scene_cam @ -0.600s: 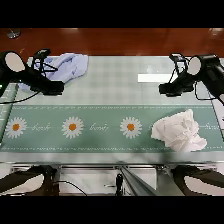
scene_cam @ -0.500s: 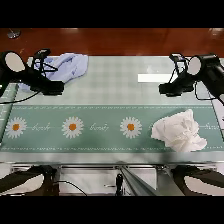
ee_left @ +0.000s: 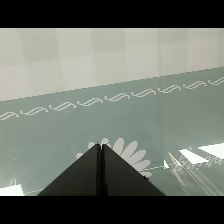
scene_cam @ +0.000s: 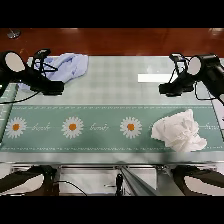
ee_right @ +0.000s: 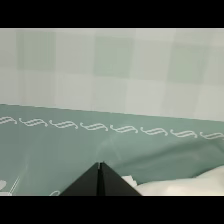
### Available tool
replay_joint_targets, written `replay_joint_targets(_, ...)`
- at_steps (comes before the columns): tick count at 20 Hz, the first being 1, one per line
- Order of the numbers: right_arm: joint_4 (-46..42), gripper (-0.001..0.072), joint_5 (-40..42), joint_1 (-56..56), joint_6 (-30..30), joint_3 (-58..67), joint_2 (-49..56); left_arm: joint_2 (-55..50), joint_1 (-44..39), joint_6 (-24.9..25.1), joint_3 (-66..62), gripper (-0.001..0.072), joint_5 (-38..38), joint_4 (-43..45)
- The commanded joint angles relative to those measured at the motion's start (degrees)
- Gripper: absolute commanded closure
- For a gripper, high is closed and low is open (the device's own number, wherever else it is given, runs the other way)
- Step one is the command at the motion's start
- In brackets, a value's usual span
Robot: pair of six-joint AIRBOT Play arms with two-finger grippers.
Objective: Fold the shirts.
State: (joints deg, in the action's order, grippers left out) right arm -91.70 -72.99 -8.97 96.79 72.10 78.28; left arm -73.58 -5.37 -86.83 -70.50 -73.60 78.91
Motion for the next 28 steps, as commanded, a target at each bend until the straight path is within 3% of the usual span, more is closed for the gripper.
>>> replay_joint_targets(1, 0.07, 0.0687, 0.50, -0.07, 0.17, -0.02, 0.02, -0.04, 0.04, 0.00, 0.02, 0.0678, 1.40, 0.00)
replay_joint_targets(7, -0.17, 0.0687, 20.48, -0.07, 0.20, 0.00, 0.00, -0.31, 0.00, 0.00, -0.09, 0.0679, 11.76, -0.02)
replay_joint_targets(10, 4.11, 0.0685, 26.08, -0.07, 4.55, 0.11, -0.17, -0.31, 0.00, -0.04, -0.24, 0.0661, 13.57, -0.02)
replay_joint_targets(11, 5.64, 0.0683, 27.58, -0.07, 5.73, 0.11, -0.17, -0.31, 0.07, -0.04, -0.48, 0.0503, 12.83, -0.02)
replay_joint_targets(12, 6.01, 0.0598, 28.33, 0.00, 6.56, 0.13, -0.24, -0.31, 0.04, -0.09, -0.81, 0.0146, 10.60, -0.02)
replay_joint_targets(13, 5.97, 0.0277, 27.41, 0.00, 7.34, 0.28, -0.61, -0.33, 0.09, -0.46, -1.18, 0.0002, 7.91, 0.17)
replay_joint_targets(14, 4.74, 0.0086, 26.49, 0.00, 7.08, 0.31, -1.16, -0.31, 0.46, -0.44, -1.73, 0.0002, 5.68, 1.01)
replay_joint_targets(17, -0.50, 0.0082, 15.23, 2.05, 6.54, 1.75, -4.44, 0.37, 1.84, -0.37, -3.19, 0.0002, -1.62, 2.73)
replay_joint_targets(20, -5.33, 0.0082, 1.20, 5.25, 1.46, 0.48, -11.87, 5.57, 2.14, 2.45, -0.13, 0.0002, -2.01, 0.35)
replay_joint_targets(22, -9.42, 0.0082, -3.15, 7.56, 2.97, -3.78, -19.96, 11.89, 2.12, 3.32, 4.92, 0.0002, -0.66, -5.14)
replay_joint_targets(24, -8.90, 0.0082, -8.31, 9.88, 6.23, -9.64, -29.92, 18.80, 1.97, 7.45, 11.65, 0.0002, -0.20, -14.34)
replay_joint_targets(28, -9.88, 0.0082, -8.57, 12.35, 13.46, -24.41, -43.32, 25.51, -0.87, 7.72, 22.71, 0.0002, 5.11, -16.41)
